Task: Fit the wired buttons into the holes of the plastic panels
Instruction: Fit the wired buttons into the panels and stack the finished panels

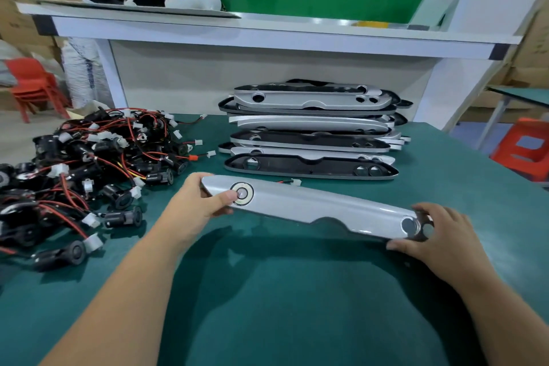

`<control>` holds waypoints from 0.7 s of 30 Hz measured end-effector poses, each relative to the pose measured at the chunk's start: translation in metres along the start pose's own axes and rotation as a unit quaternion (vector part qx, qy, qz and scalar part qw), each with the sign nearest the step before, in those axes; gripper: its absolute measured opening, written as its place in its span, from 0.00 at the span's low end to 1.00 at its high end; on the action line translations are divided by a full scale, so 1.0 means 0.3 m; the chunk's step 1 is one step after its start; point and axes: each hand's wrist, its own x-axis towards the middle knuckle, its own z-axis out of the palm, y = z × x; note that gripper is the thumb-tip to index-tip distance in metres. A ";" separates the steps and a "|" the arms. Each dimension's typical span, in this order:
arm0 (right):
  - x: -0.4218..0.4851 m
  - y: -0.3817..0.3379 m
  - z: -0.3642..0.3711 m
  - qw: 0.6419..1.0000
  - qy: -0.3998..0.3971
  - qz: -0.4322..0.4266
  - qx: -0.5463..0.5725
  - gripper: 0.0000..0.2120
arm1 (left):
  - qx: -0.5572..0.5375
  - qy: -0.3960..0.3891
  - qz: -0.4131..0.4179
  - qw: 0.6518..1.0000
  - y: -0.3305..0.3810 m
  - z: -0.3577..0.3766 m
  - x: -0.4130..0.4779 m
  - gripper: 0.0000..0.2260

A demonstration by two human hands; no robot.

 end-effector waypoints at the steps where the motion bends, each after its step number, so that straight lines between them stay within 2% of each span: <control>1: -0.002 0.004 -0.005 1.000 0.014 -0.003 0.012 0.40 | -0.033 -0.020 0.000 0.999 0.002 -0.019 -0.023 0.12; 2: -0.005 0.010 -0.010 0.999 0.021 -0.006 0.025 0.39 | -0.048 -0.041 0.000 0.998 0.002 -0.040 -0.049 0.11; 4: -0.014 0.022 -0.013 0.998 0.022 -0.018 0.048 0.36 | 0.007 -0.055 0.020 0.998 -0.008 -0.080 -0.101 0.10; 7: -0.025 0.029 -0.019 0.997 0.030 -0.045 0.062 0.28 | 0.119 -0.001 0.049 0.992 -0.030 -0.112 -0.167 0.11; 9: -0.039 0.025 -0.032 0.996 0.032 -0.053 0.069 0.27 | 0.091 0.021 0.060 0.994 -0.028 -0.117 -0.199 0.11; 11: -0.062 0.026 -0.053 0.996 0.003 -0.050 0.075 0.31 | 0.047 0.033 0.082 0.995 -0.014 -0.112 -0.221 0.10; 13: -0.100 0.036 -0.081 0.993 -0.040 -0.086 0.065 0.37 | 0.014 0.036 0.101 0.994 0.013 -0.094 -0.241 0.09; 15: -0.144 0.059 -0.127 0.991 -0.048 -0.118 0.036 0.38 | -0.031 0.026 0.115 0.993 0.060 -0.051 -0.256 0.09; 18: -0.224 0.132 -0.274 0.997 0.030 -0.077 0.007 0.34 | -0.057 -0.021 0.153 0.986 0.160 0.090 -0.279 0.10; 21: -0.347 0.287 -0.535 0.990 0.123 -0.026 -0.062 0.37 | -0.050 -0.111 0.211 0.970 0.273 0.318 -0.335 0.13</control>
